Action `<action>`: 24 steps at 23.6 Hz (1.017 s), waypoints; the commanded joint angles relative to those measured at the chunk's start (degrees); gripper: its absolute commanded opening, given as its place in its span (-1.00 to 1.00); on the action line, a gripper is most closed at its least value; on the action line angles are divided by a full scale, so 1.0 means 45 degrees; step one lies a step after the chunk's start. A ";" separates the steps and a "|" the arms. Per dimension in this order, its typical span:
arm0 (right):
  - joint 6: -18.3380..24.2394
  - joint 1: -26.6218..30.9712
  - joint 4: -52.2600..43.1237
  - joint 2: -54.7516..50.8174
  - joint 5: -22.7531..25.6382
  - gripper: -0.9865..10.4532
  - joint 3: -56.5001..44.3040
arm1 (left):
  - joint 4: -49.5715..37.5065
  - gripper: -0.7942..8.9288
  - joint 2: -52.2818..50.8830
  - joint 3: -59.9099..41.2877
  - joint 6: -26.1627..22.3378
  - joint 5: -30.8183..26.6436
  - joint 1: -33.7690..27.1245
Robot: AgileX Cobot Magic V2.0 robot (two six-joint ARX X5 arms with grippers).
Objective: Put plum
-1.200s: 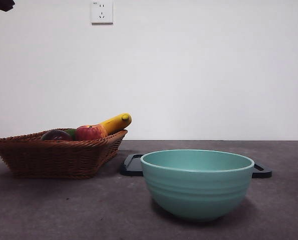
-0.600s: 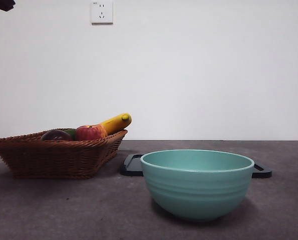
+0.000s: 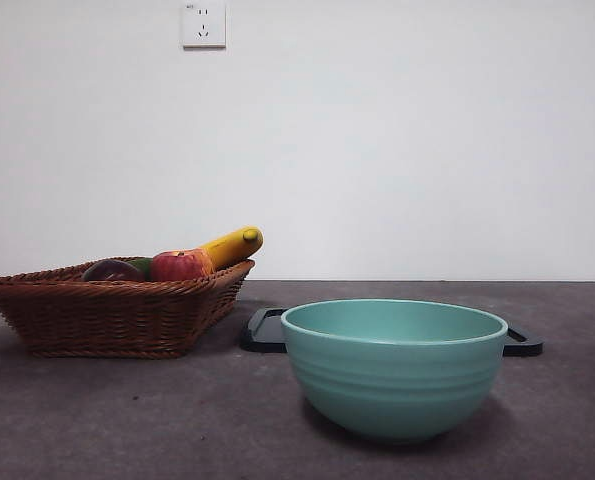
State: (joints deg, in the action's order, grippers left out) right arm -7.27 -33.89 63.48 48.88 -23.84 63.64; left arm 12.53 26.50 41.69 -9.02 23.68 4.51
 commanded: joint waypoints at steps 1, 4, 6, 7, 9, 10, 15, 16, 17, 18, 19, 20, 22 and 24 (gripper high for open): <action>0.0189 -0.0068 -0.0141 0.0097 -0.0029 -0.81 0.0228 | -0.2497 -0.82 -0.1311 -0.1797 -0.0170 -0.1860 -0.0525; 0.0189 -0.0068 -0.0141 0.0097 -0.0034 -0.81 0.0228 | -0.3347 -0.82 -0.2458 -0.3497 -0.0165 -0.3055 -0.1001; 0.0189 -0.0068 -0.0141 0.0097 -0.0034 -0.81 0.0228 | -0.3463 -0.82 -0.2953 -0.4347 -0.0165 -0.3473 -0.1224; 0.0189 -0.0073 -0.0141 0.0097 -0.0034 -0.81 0.0228 | -0.3463 -0.82 -0.3157 -0.4745 -0.0160 -0.3628 -0.1321; 0.0189 -0.0073 -0.0141 0.0097 -0.0034 -0.81 0.0228 | -0.3458 -0.82 -0.3497 -0.5489 -0.0160 -0.3735 -0.1477; 0.0189 -0.0068 -0.0141 0.0097 -0.0034 -0.81 0.0228 | -0.3453 -0.82 -0.3662 -0.5853 -0.0160 -0.3740 -0.1545; 0.0189 -0.0068 -0.0141 0.0097 -0.0034 -0.81 0.0228 | -0.3390 -0.82 -0.4357 -0.7247 -0.0136 -0.3750 -0.1685; 0.0189 -0.0068 -0.0141 0.0097 -0.0034 -0.81 0.0228 | -0.3390 -0.82 -0.4503 -0.7470 -0.0151 -0.3779 -0.1690; 0.0189 -0.0068 -0.0141 0.0097 -0.0034 -0.81 0.0228 | -0.3376 -0.82 -0.4614 -0.7640 -0.0151 -0.3915 -0.1700; 0.0189 -0.0073 -0.0141 0.0097 -0.0034 -0.81 0.0228 | -0.3342 -0.82 -0.4741 -0.7815 -0.0146 -0.4104 -0.1705; 0.0189 -0.0073 -0.0141 0.0097 -0.0034 -0.81 0.0228 | -0.3322 -0.82 -0.4862 -0.7970 -0.0146 -0.4284 -0.1710; 0.0189 -0.0068 -0.0141 0.0097 -0.0034 -0.81 0.0228 | -0.3322 -0.82 -0.4964 -0.8097 -0.0146 -0.4405 -0.1719; 0.0189 -0.0068 -0.0141 0.0097 -0.0034 -0.81 0.0228 | -0.3322 -0.82 -0.5173 -0.8369 -0.0146 -0.4561 -0.1753; 0.0189 -0.0073 -0.0141 0.0097 -0.0034 -0.81 0.0228 | -0.3264 -0.82 -0.5338 -0.8587 -0.0151 -0.4648 -0.1763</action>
State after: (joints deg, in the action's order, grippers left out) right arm -7.27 -33.89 63.46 48.88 -23.86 63.64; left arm -1.83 2.76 3.42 -9.21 3.01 -3.27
